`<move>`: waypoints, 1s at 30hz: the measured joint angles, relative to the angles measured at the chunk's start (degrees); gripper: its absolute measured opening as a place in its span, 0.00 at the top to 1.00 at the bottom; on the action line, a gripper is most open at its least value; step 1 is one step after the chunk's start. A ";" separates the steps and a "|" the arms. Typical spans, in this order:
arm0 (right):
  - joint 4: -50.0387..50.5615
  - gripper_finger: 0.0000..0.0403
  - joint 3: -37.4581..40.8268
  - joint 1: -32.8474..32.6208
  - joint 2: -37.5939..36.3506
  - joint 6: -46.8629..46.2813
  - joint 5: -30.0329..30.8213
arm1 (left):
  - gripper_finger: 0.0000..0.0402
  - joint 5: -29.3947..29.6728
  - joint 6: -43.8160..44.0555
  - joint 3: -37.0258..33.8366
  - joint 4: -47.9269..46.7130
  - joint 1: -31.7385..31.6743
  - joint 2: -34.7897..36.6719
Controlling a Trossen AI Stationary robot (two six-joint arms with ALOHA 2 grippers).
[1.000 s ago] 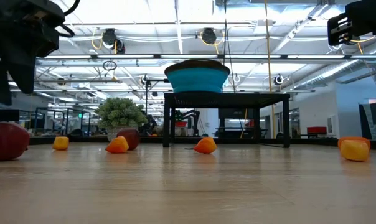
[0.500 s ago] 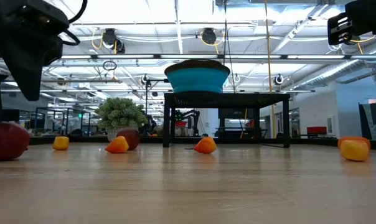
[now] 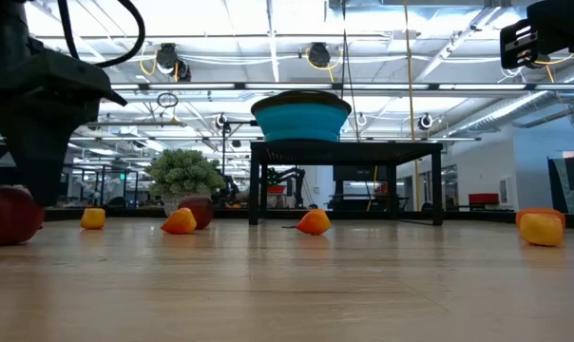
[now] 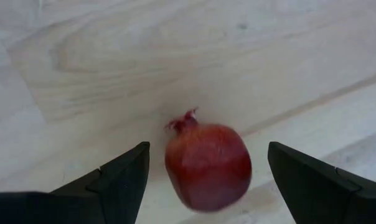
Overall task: Pick & Place Fruit
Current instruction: Put the red pomegranate into the blue strainer bowl on the shelf
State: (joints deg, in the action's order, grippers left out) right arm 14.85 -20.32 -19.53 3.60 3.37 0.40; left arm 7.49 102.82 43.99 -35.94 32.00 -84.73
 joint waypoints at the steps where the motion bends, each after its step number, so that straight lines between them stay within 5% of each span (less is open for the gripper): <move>1: 0.02 1.00 0.00 -0.01 0.00 -0.64 0.00 | 0.19 -0.01 -0.03 0.00 0.14 -0.39 -0.36; 14: 0.02 1.00 0.00 -0.02 0.00 -3.34 0.00 | 0.20 -7.17 -0.60 0.04 0.21 -2.17 -3.94; 30: 0.02 1.00 0.00 0.00 0.00 -2.75 0.00 | 0.50 -7.02 -1.08 0.04 1.31 -4.37 -3.87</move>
State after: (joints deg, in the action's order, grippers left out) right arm 14.87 -20.32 -19.53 3.60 0.62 0.40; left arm 0.47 101.73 44.03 -34.64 27.63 -88.60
